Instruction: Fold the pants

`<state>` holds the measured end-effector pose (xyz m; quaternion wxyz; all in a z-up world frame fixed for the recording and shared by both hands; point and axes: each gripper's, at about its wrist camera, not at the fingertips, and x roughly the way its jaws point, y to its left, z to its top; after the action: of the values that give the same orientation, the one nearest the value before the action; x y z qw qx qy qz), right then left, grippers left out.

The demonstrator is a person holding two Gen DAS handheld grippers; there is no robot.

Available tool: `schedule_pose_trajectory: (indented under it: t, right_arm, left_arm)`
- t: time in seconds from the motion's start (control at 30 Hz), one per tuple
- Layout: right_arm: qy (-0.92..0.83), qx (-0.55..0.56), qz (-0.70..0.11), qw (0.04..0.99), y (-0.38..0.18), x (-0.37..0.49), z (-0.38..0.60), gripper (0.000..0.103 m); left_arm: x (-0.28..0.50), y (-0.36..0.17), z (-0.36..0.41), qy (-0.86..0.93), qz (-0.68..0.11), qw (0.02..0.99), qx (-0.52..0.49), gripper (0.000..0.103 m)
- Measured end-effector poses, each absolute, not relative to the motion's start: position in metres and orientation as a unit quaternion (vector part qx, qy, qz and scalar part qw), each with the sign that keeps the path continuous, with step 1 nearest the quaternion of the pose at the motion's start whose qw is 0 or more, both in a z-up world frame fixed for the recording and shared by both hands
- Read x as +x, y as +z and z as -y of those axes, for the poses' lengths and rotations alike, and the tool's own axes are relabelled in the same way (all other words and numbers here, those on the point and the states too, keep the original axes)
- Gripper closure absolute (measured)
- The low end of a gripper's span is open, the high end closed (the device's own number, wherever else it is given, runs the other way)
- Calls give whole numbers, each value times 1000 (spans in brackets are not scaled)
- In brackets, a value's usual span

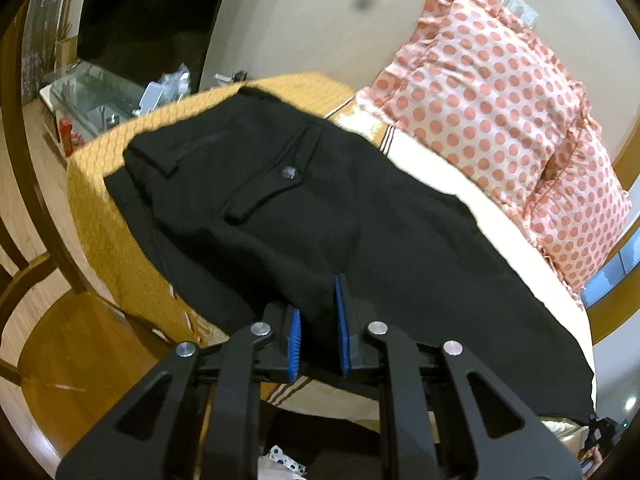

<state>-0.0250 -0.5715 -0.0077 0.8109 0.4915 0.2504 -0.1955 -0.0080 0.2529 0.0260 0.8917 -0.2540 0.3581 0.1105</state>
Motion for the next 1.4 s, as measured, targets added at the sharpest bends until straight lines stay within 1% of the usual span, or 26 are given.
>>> schedule_pose_trajectory:
  t: [0.07,0.17,0.2,0.23,0.27,0.3,0.33,0.37,0.4,0.47,0.5,0.63,0.77,0.87,0.9,0.97,1.03,1.1,1.17,1.2,1.27,1.3,1.33,1.4]
  right_arm:
    - [-195,488,-242,816,-9,-26,570,101]
    - [-206,456,-250,829,-3,-23,564,100]
    - [-208,451,-251,831,-2,-23,563,97]
    - [-213,442,-251,835,1,-24,562,96]
    - [-220,432,-248,839,4,-26,561,90]
    - [-227,422,-243,843,6,-28,562,81]
    - [-236,412,-238,847,10,-31,561,75]
    - [-249,402,-232,850,14,-33,562,53]
    - [-269,388,-222,853,19,-38,563,34]
    - [-288,367,-204,860,26,-42,563,34]
    - [-291,351,-193,869,31,-41,560,34]
    - [-245,293,-188,905,44,-19,536,34]
    - [-175,265,-205,926,42,11,509,34]
    - [-153,245,-242,926,29,31,495,34]
    - [-154,237,-252,925,25,35,492,34]
    - [-168,215,-281,920,13,40,487,34]
    - [-174,196,-281,923,7,35,481,35]
    - [-181,157,-287,928,6,34,471,35]
    - [-190,116,-298,928,7,35,462,35]
    - [-191,117,-295,929,9,32,463,35]
    - [-205,160,-253,932,17,14,476,34]
    - [-214,186,-234,930,21,6,487,31]
    - [-222,213,-218,926,22,-2,498,28]
    - [-237,269,-198,912,23,-17,524,26]
  left_arm:
    - [-10,17,-256,110,-363,886,-266,88]
    - [-17,13,-259,104,-348,889,-278,84]
    - [-20,14,-258,102,-342,892,-279,79]
    - [-24,16,-258,101,-336,894,-278,70]
    - [-26,18,-258,101,-330,896,-279,64]
    - [-32,22,-259,109,-317,900,-278,51]
    - [-40,28,-260,124,-299,906,-274,43]
    - [-45,33,-262,137,-284,910,-269,40]
    - [-50,38,-264,146,-273,913,-267,37]
    - [-57,48,-268,163,-244,919,-262,32]
    - [-57,54,-269,166,-231,924,-256,28]
    - [-29,71,-264,164,-225,941,-193,22]
    - [5,62,-265,158,-268,937,-159,22]
    - [12,33,-270,177,-325,916,-154,22]
    - [9,25,-272,179,-331,912,-160,22]
    - [-6,18,-267,184,-306,922,-151,23]
    - [-11,11,-261,203,-319,916,-134,19]
    - [-16,4,-266,200,-320,912,-162,18]
    - [-20,3,-276,191,-321,904,-210,19]
    - [-23,10,-276,194,-312,904,-218,22]
    - [-28,29,-263,201,-279,921,-182,22]
    - [-30,38,-255,201,-263,929,-163,20]
    - [-32,49,-244,198,-246,938,-144,13]
    - [-31,65,-222,172,-215,955,-113,4]
